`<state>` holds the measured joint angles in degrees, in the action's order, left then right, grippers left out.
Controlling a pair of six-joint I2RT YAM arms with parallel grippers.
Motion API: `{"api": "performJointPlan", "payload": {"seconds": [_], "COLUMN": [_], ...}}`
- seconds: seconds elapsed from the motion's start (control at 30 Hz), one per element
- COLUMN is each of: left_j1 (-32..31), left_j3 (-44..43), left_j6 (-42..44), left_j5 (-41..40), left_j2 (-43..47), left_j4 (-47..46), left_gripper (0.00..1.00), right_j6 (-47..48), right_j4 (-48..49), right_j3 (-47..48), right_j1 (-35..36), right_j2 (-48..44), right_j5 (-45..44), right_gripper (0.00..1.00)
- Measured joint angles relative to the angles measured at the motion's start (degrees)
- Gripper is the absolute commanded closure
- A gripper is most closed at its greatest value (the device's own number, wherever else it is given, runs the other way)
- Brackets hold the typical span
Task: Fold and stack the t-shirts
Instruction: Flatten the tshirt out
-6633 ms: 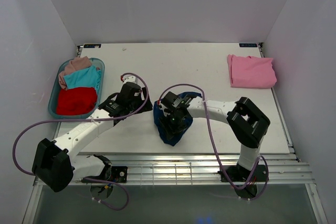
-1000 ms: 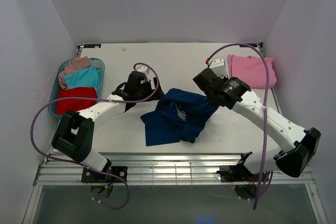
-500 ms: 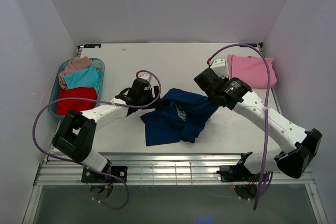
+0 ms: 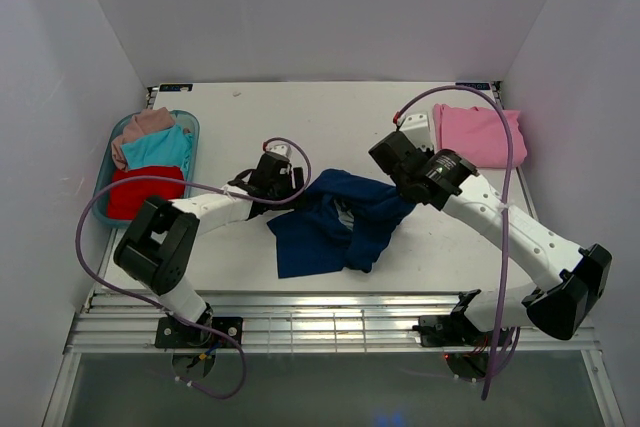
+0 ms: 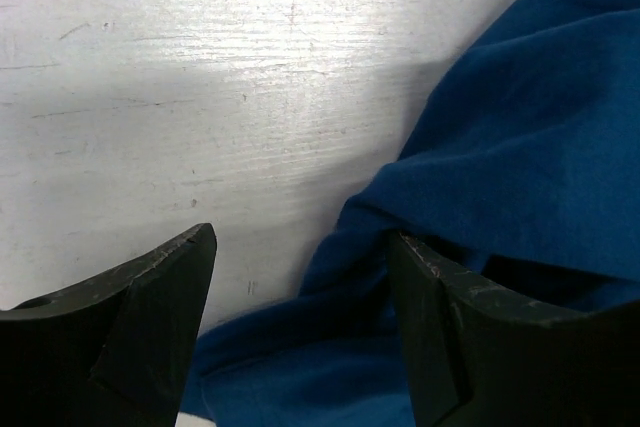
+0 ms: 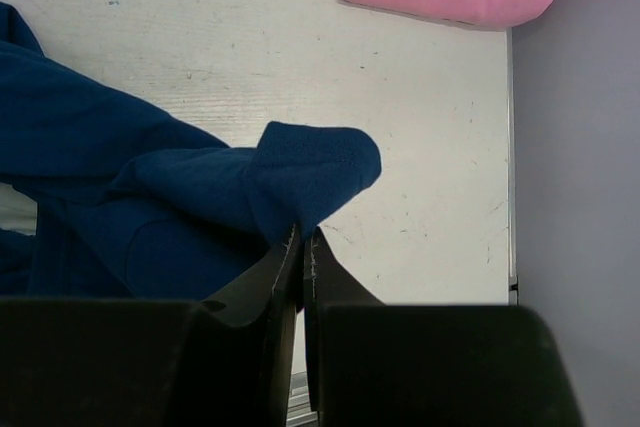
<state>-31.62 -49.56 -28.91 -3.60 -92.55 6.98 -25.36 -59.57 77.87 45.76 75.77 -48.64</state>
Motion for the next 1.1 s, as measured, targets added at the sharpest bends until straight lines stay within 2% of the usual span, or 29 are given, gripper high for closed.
{"api": "performJointPlan", "payload": {"seconds": [0.1, 0.17, 0.2, 0.23, 0.33, 0.5, 0.67, 0.83, 1.0, 1.03, 1.1], "left_j1": [0.0, 0.0, 0.0, 0.0, 0.0, 0.0, 0.57, 2.84, 5.16, 5.4, 5.53], "left_j3": [-0.52, -0.55, -0.55, -0.55, -0.55, -3.89, -16.92, -29.46, -31.36, -30.82, -27.8], "left_j6": [0.2, 0.26, 0.39, 0.37, 0.5, 1.6, 5.11, 9.73, 14.16, 14.53, 15.15], "left_j5": [-0.02, -0.13, -0.2, -0.35, -1.53, -5.33, -9.9, -13.55, -13.55, -12.98, -11.19], "left_j2": [-2.23, -2.64, -2.64, -2.58, -2.03, 1.27, 5.25, 9.31, 12.94, 13.14, 13.18], "left_j4": [-0.35, -0.37, -0.39, -0.63, -1.05, 2.03, 6.56, 8.04, 9.31, 9.75, 10.14], "left_gripper": [0.32, 0.46, 0.55, 0.8, 1.0, 1.0, 1.0, 1.0, 1.0, 0.94, 0.68], "right_j6": [-0.02, -0.02, 0.0, 0.0, 0.02, 0.15, 1.64, 5.05, 10.08, 10.99, 12.41], "right_j4": [0.02, 0.09, 0.09, 0.13, 0.31, 1.22, 2.32, 4.48, 7.89, 8.61, 10.03], "right_j3": [-0.87, -1.16, -1.2, -1.25, -1.49, -1.66, -1.55, 1.11, 7.26, 8.74, 11.19], "right_j1": [0.0, 0.0, 0.0, 0.0, 0.0, -0.02, -1.07, -5.16, -10.29, -10.84, -11.19], "right_j2": [0.0, 0.0, -0.04, -0.04, -0.04, 0.11, 1.92, 5.73, 8.33, 8.7, 9.07], "right_j5": [0.44, 0.59, 0.61, 0.63, 0.72, 1.03, 1.01, 1.09, 1.55, 1.68, 2.1], "right_gripper": [0.92, 0.92, 0.92, 0.92, 0.92, 0.92, 0.92, 0.92, 0.92, 0.92, 0.92]}}
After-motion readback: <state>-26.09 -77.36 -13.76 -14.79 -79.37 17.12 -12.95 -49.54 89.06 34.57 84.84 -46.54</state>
